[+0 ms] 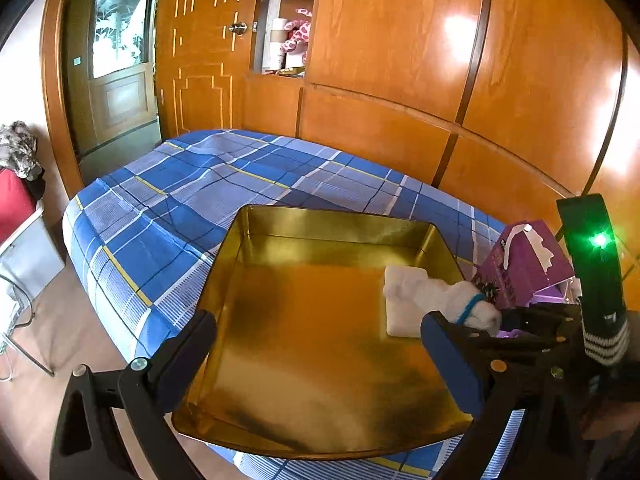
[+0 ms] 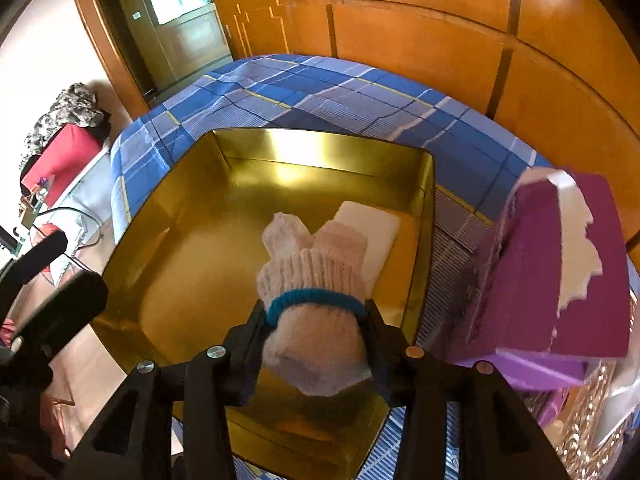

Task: Organize soft objects
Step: 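Carry the white sock bunny into the gold tray and open the right gripper, then move the left gripper to the blue-and-pink plush and grasp it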

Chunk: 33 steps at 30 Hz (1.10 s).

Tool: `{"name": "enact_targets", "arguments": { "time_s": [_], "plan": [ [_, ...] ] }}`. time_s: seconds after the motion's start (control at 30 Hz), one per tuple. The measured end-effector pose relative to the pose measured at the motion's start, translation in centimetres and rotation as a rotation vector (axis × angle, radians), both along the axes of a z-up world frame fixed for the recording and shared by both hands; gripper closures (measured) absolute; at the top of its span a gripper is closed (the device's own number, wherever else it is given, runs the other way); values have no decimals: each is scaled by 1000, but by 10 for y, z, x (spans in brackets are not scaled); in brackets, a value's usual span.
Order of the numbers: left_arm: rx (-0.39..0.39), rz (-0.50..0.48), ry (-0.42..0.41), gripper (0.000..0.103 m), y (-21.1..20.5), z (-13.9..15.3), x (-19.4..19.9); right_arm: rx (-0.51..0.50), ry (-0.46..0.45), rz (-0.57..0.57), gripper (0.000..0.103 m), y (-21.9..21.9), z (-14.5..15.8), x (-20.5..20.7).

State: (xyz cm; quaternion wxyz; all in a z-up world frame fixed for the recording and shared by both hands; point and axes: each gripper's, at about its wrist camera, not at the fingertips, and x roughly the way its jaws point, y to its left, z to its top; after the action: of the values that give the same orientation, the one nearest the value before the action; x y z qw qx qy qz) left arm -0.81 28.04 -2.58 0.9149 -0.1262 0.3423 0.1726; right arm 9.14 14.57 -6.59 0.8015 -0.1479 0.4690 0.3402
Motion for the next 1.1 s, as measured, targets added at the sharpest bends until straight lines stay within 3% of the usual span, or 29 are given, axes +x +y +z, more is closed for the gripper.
{"name": "enact_targets", "arguments": {
  "time_s": [0.13,0.57,0.87,1.1],
  "plan": [
    [9,-9,1,0,-4,1,0,23,-20,2,41,-6,5,-5],
    [28,-33,-7,0,-18,7,-4,91,-190,-70,41,-53,39,-40],
    [29,-92,-10,0,-39,12,-2,190,-265,-196,41,-118,63,-56],
    [81,-157,-26,0,-61,22,-1,230,-303,-327,41,-183,71,-65]
  ]
}}
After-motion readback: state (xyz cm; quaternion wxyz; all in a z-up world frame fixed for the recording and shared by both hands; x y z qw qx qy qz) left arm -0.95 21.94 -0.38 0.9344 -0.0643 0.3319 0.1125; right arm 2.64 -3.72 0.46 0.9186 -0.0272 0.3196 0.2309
